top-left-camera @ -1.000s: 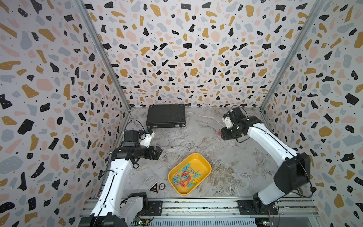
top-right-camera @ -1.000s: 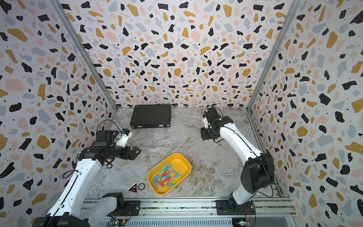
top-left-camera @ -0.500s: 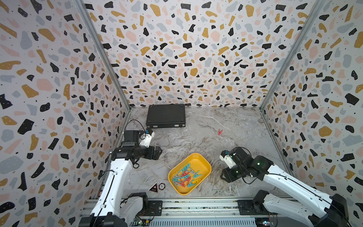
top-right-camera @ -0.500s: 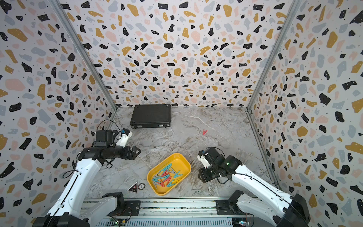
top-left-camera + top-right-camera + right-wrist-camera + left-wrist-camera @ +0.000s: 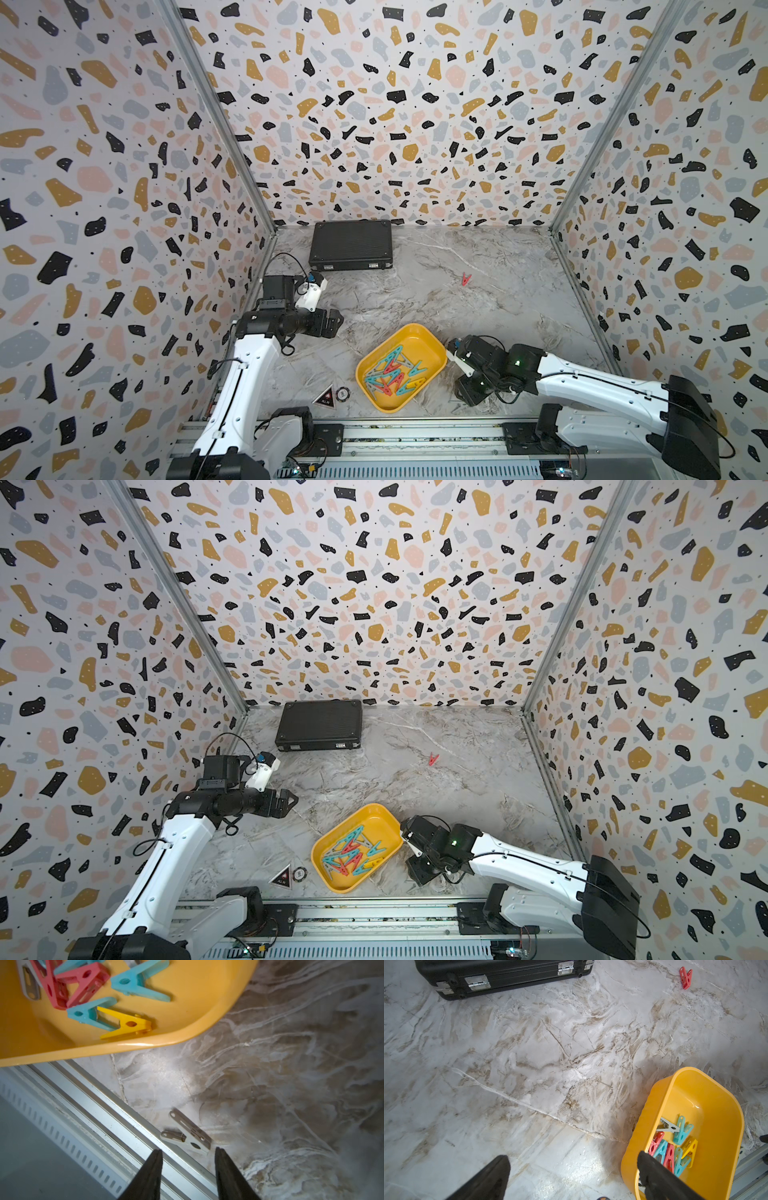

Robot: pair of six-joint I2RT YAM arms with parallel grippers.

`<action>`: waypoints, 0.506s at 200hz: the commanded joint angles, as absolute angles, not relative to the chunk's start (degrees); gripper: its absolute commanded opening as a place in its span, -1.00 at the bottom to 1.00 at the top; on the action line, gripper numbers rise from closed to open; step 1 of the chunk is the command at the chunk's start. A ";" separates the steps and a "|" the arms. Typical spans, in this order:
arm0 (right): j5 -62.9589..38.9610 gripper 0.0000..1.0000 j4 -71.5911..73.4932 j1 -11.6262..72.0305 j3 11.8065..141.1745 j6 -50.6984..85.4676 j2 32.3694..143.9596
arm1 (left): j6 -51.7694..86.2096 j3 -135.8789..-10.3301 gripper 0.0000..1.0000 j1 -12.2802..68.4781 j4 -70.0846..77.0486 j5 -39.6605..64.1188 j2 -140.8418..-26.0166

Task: Take the clothespins out of the storage box
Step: Pick up the clothespin from the center of the board.

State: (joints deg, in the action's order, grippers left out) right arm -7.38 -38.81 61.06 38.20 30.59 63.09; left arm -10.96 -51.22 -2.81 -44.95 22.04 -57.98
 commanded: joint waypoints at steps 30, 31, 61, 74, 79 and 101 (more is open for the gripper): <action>-4.14 -0.07 -34.86 66.19 37.18 29.11 67.23 | -11.68 -50.77 1.00 -2.64 -44.66 23.16 -58.01; -4.09 -0.07 -34.88 66.27 37.18 29.10 67.37 | -11.64 -50.74 1.00 -2.64 -44.65 23.18 -58.01; -3.39 -0.04 -33.79 67.56 36.75 28.92 69.16 | -11.63 -50.64 1.00 -2.64 -44.71 23.20 -57.97; -3.22 -0.03 -33.62 67.76 36.43 28.96 69.15 | -11.66 -50.68 0.99 -2.64 -44.65 23.16 -58.03; -3.33 -0.02 -33.52 67.83 36.31 29.00 69.04 | -11.65 -50.63 0.99 -2.64 -44.68 23.20 -58.03; -3.88 -0.01 -32.84 67.85 35.61 29.18 68.48 | -11.61 -50.72 0.99 -2.64 -44.65 23.22 -58.10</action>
